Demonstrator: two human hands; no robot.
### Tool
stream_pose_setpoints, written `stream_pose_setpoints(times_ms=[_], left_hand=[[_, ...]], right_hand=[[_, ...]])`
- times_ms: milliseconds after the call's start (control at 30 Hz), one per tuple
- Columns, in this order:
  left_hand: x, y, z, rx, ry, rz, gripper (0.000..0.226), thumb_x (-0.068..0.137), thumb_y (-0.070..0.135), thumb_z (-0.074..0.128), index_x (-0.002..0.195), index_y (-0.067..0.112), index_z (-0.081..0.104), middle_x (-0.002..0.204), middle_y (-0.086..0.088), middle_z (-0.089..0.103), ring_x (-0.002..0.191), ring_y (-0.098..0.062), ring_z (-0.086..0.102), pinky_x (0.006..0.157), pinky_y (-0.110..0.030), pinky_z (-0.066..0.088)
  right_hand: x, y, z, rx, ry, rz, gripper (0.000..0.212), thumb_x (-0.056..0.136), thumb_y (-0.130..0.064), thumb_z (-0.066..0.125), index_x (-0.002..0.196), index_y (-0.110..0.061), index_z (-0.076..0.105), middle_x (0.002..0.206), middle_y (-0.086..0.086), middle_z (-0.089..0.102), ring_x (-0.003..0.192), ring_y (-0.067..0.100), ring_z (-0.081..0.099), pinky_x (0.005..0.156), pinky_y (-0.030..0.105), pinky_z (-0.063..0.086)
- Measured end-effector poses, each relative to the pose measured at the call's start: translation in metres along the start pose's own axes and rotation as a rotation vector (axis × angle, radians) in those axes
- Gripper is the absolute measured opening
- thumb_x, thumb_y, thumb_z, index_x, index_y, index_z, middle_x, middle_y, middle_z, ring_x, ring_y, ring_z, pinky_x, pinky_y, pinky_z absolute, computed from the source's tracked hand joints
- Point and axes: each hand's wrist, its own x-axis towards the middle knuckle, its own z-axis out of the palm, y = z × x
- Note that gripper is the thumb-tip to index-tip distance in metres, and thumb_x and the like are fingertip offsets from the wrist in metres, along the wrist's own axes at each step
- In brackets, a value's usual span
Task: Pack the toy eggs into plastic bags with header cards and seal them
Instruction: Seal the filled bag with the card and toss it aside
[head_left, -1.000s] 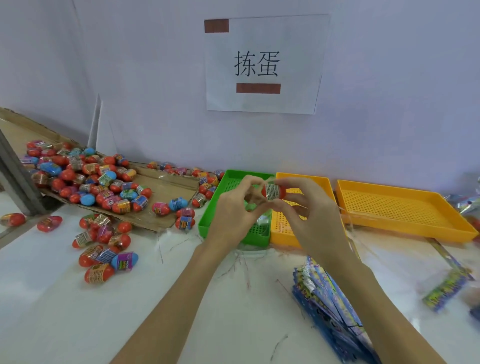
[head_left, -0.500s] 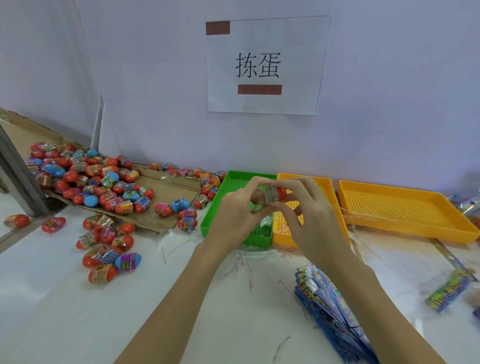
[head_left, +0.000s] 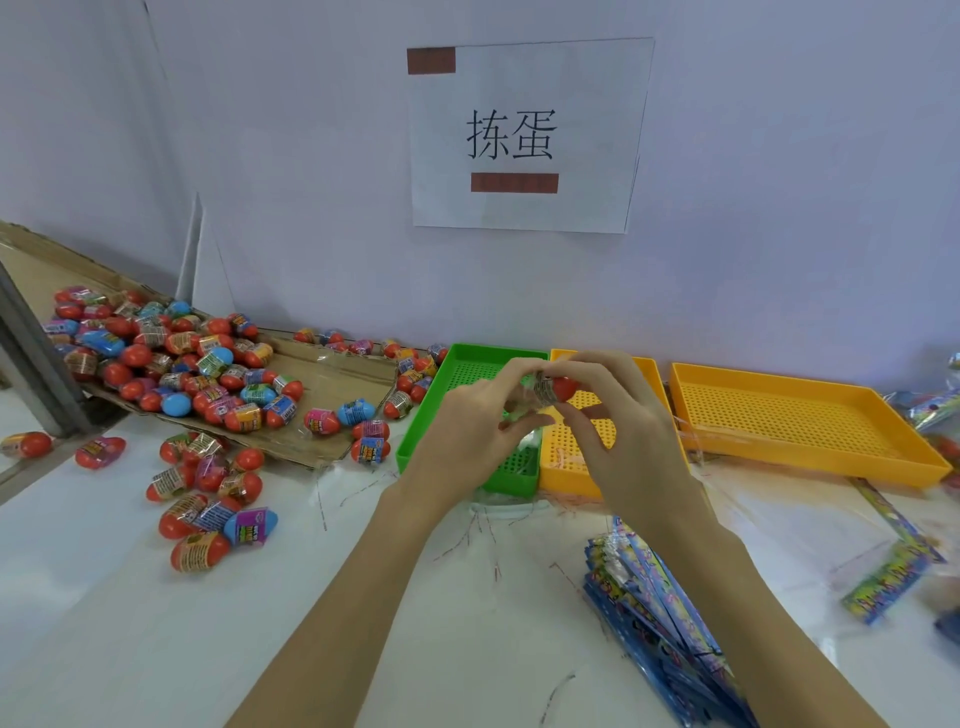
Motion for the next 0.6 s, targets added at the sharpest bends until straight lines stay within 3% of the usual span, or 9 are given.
stream_pose_setpoints(times_ms=[67, 167, 333, 467, 600], left_hand=[[0.001, 0.002, -0.001, -0.047, -0.01, -0.004, 0.058, 0.09, 0.015, 0.08, 0.142, 0.008, 0.058, 0.096, -0.005, 0.08, 0.09, -0.014, 0.075, 0.085, -0.027, 0.058], [0.001, 0.004, -0.003, -0.051, -0.038, 0.019, 0.059, 0.092, 0.015, 0.077, 0.146, 0.008, 0.056, 0.098, -0.008, 0.08, 0.098, -0.019, 0.077, 0.089, -0.036, 0.06], [0.0, 0.004, -0.006, 0.001, -0.016, 0.027, 0.057, 0.088, 0.024, 0.08, 0.138, 0.002, 0.063, 0.085, -0.004, 0.08, 0.063, -0.013, 0.073, 0.071, -0.035, 0.062], [0.001, -0.001, -0.009, -0.003, 0.027, -0.026, 0.059, 0.083, 0.041, 0.078, 0.129, 0.006, 0.067, 0.077, 0.003, 0.076, 0.065, -0.01, 0.07, 0.071, -0.037, 0.062], [0.0, -0.006, -0.01, -0.025, 0.011, -0.033, 0.064, 0.079, 0.041, 0.082, 0.133, 0.012, 0.066, 0.079, 0.003, 0.074, 0.07, -0.007, 0.067, 0.074, -0.03, 0.059]], right_hand=[[0.0, 0.003, 0.001, 0.013, 0.005, 0.028, 0.033, 0.098, -0.003, 0.065, 0.13, -0.009, 0.064, 0.127, 0.005, 0.058, 0.106, 0.002, 0.056, 0.082, 0.008, 0.053], [-0.001, 0.005, 0.002, 0.053, -0.02, 0.109, 0.03, 0.101, -0.007, 0.062, 0.131, -0.01, 0.06, 0.125, 0.003, 0.054, 0.099, -0.006, 0.06, 0.067, 0.011, 0.055], [0.0, 0.004, -0.001, -0.003, -0.022, 0.067, 0.028, 0.098, -0.003, 0.065, 0.125, -0.009, 0.063, 0.121, 0.001, 0.054, 0.09, -0.002, 0.058, 0.075, 0.005, 0.048], [0.002, -0.001, -0.004, 0.012, -0.077, 0.056, 0.031, 0.095, 0.0, 0.069, 0.124, -0.01, 0.067, 0.121, 0.004, 0.059, 0.088, -0.002, 0.059, 0.073, 0.006, 0.047], [0.003, -0.006, -0.007, 0.148, -0.152, 0.103, 0.037, 0.094, 0.007, 0.065, 0.122, -0.016, 0.07, 0.121, -0.001, 0.06, 0.094, 0.008, 0.064, 0.077, 0.014, 0.053]])
